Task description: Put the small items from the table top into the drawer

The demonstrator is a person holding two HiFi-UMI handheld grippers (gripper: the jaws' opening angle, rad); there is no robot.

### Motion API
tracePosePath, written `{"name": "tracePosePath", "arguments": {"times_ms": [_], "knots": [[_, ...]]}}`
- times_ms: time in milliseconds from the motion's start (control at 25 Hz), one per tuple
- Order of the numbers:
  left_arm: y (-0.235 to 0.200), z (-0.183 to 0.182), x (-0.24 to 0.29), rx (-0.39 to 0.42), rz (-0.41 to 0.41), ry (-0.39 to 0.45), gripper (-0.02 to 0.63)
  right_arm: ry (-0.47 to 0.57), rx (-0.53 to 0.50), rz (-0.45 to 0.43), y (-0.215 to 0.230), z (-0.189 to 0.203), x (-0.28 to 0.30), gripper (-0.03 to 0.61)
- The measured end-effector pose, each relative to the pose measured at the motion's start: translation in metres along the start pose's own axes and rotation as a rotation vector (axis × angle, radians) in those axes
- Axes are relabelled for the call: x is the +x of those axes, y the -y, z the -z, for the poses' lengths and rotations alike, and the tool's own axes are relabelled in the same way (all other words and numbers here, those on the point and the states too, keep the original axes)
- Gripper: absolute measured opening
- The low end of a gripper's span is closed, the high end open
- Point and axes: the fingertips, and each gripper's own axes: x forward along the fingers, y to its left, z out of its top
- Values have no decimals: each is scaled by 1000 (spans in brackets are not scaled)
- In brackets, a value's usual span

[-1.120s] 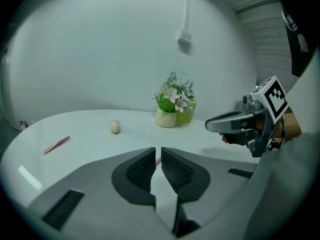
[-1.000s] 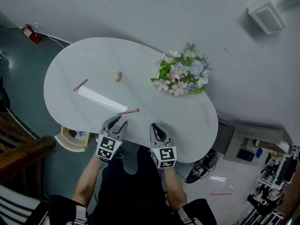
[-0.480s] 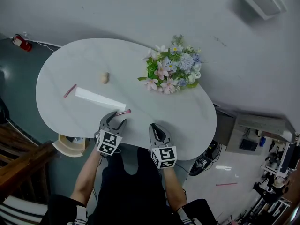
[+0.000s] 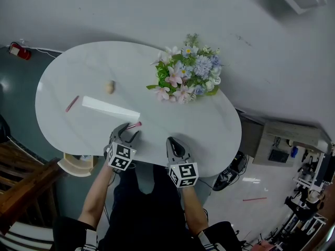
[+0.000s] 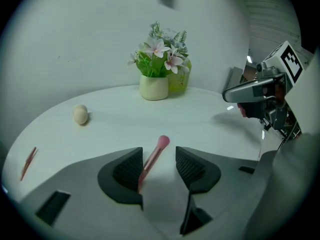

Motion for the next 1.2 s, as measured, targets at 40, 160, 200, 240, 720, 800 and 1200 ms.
{"name": "tracePosePath", "arguments": {"times_ms": [40,160,200,240,720,800,1200], "knots": [[0,1,1,-2,-2,-5,210,1,5,1,1,0,0,40],[0,5,3,-7,-3,-22,210,2,14,3,4,1,-1,40],[-1,6,3,-9,-4,-27,210,1,16,3,4,1,-1,40],[-1,7,4,-9,-4,-31,210,0,19,3,5,2,0,40],[-7,6,6,-20,-51,-35,101,-6,26,1,6,1,7,40],[-8,4,6,0,-82,-29,80,-5,27,3,6,0,7,40],[-10,-10,3,10,-92,15,55,1,17,0,5,-2,5,40]]}}
